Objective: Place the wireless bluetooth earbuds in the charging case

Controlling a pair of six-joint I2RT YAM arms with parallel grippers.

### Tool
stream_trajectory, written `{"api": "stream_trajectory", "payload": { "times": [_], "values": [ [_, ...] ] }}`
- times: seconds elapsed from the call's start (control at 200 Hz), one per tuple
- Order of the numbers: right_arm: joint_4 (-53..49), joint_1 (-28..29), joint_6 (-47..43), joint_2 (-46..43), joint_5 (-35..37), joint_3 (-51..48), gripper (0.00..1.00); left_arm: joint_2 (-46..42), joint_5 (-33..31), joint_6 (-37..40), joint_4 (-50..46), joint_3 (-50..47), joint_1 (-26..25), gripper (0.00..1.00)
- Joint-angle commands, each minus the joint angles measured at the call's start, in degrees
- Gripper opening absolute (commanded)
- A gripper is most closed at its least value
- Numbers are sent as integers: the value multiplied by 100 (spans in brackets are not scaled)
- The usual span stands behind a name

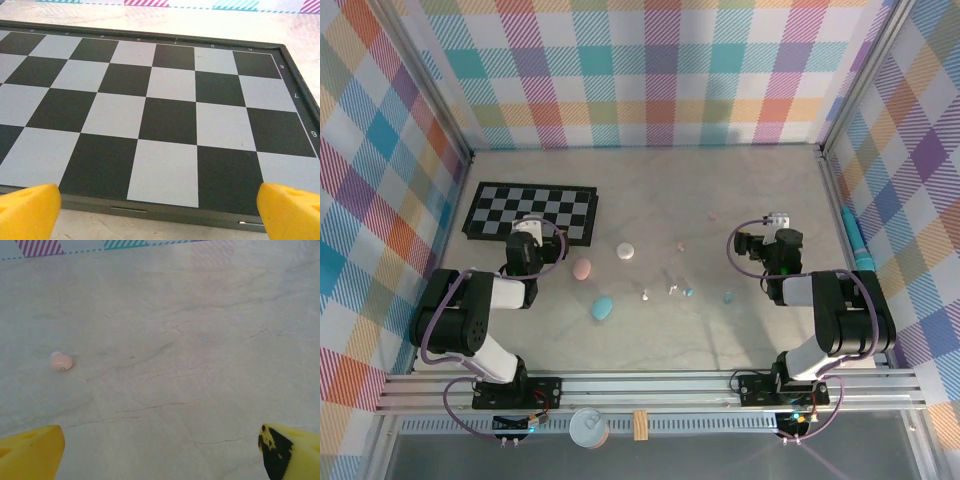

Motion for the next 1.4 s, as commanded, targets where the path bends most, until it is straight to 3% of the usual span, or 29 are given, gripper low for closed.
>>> {"api": "stream_trajectory", "payload": {
  "times": [0.0, 0.77, 0.86, 0.94, 1.19, 1.395],
  "values": [
    [242, -16, -57, -20, -72, 55, 99, 14, 112, -30, 16, 44, 43, 100],
    [274, -17, -65, -49, -83, 24, 99, -3, 60, -37, 46, 25, 48, 100],
    [-131, -20, -95, -338, -158, 117, 99, -172, -209, -147, -117, 42, 47, 100],
    [-1076, -15, -110, -804, -266, 369, 99, -603, -360, -111, -653, 138, -23, 100],
    [-2827, 224, -230, -2075, -836, 818, 99, -1691, -1765, 862, -2200, 572, -1392, 100],
    [-3625, 502, 338, -2897, -1544, 952, 99, -2398, -2087, 528, -3768, 1050, -2708, 100]
  ]
}}
